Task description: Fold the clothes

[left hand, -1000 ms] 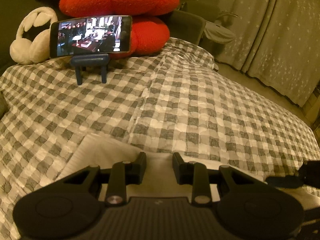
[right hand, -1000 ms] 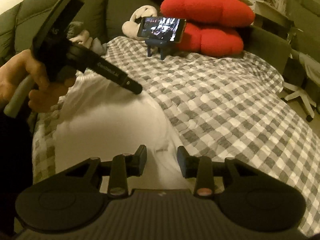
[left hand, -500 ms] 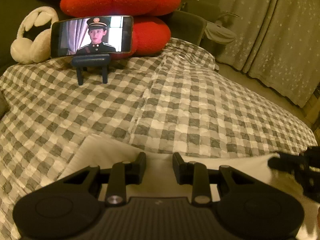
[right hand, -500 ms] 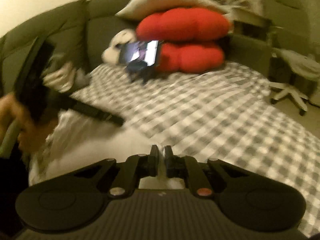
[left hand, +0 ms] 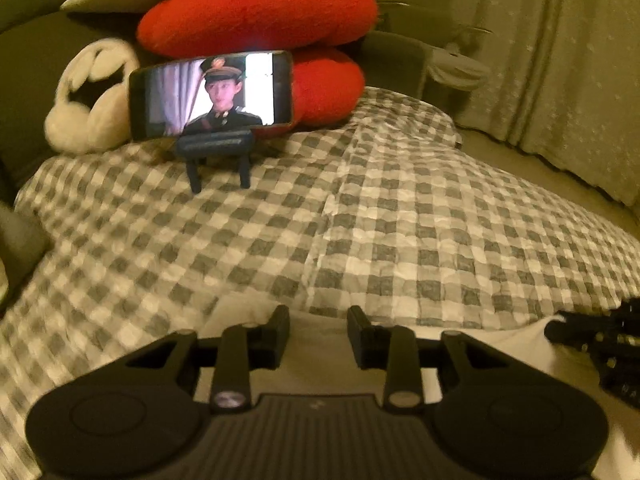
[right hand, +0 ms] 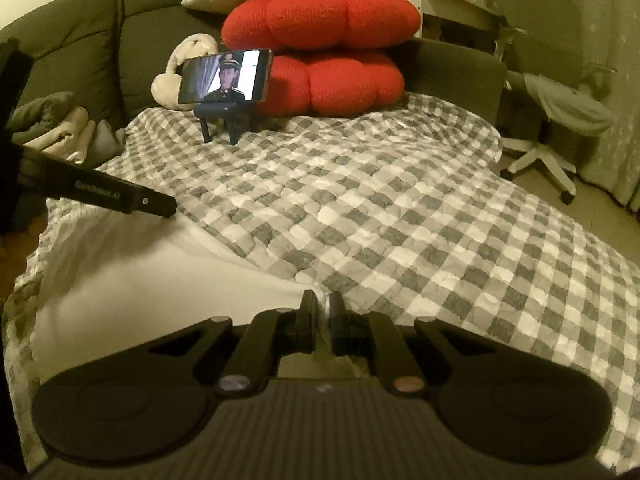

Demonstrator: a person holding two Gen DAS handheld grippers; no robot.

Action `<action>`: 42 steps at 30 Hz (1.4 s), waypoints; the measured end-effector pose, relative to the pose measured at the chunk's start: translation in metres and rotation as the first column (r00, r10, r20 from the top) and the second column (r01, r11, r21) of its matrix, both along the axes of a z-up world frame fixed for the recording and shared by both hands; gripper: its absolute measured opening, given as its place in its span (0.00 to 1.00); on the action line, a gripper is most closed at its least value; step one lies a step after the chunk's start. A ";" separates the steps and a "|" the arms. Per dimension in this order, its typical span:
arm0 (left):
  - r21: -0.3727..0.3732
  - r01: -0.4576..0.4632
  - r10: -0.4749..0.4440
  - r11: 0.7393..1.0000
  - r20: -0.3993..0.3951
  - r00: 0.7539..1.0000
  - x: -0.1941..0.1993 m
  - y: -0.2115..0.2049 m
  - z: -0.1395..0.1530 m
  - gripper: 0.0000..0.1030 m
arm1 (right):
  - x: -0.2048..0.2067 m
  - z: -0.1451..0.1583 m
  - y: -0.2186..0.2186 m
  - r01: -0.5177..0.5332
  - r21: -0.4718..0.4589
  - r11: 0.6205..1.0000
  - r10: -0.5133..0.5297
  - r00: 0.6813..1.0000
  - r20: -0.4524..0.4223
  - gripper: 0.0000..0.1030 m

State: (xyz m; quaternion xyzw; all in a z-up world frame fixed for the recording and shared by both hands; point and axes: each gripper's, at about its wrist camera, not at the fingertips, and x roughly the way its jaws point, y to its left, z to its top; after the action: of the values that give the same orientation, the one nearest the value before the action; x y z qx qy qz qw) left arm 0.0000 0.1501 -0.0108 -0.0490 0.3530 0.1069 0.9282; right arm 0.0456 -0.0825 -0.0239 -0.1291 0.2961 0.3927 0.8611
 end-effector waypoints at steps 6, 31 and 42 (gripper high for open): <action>0.074 -0.006 0.005 0.997 0.018 1.000 -0.005 0.013 0.007 0.49 | 0.003 -0.003 -0.003 -0.006 -0.002 1.000 0.005 0.999 -0.033 0.15; -0.173 -0.253 0.247 0.952 -0.057 0.967 -0.008 0.068 -0.006 0.45 | 0.019 0.008 0.089 -0.287 -0.067 0.956 0.272 0.946 -0.175 0.06; -0.053 -0.257 0.252 0.965 -0.090 0.964 -0.005 0.062 -0.011 0.32 | 0.004 0.013 0.098 -0.243 -0.146 0.959 0.245 0.969 -0.006 0.03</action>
State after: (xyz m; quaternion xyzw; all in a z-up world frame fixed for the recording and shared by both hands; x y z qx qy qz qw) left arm -0.0054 0.2122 -0.0220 -0.1193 0.3849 0.2158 0.8894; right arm 0.0491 0.0151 -0.0109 -0.2293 0.3004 0.4726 0.7961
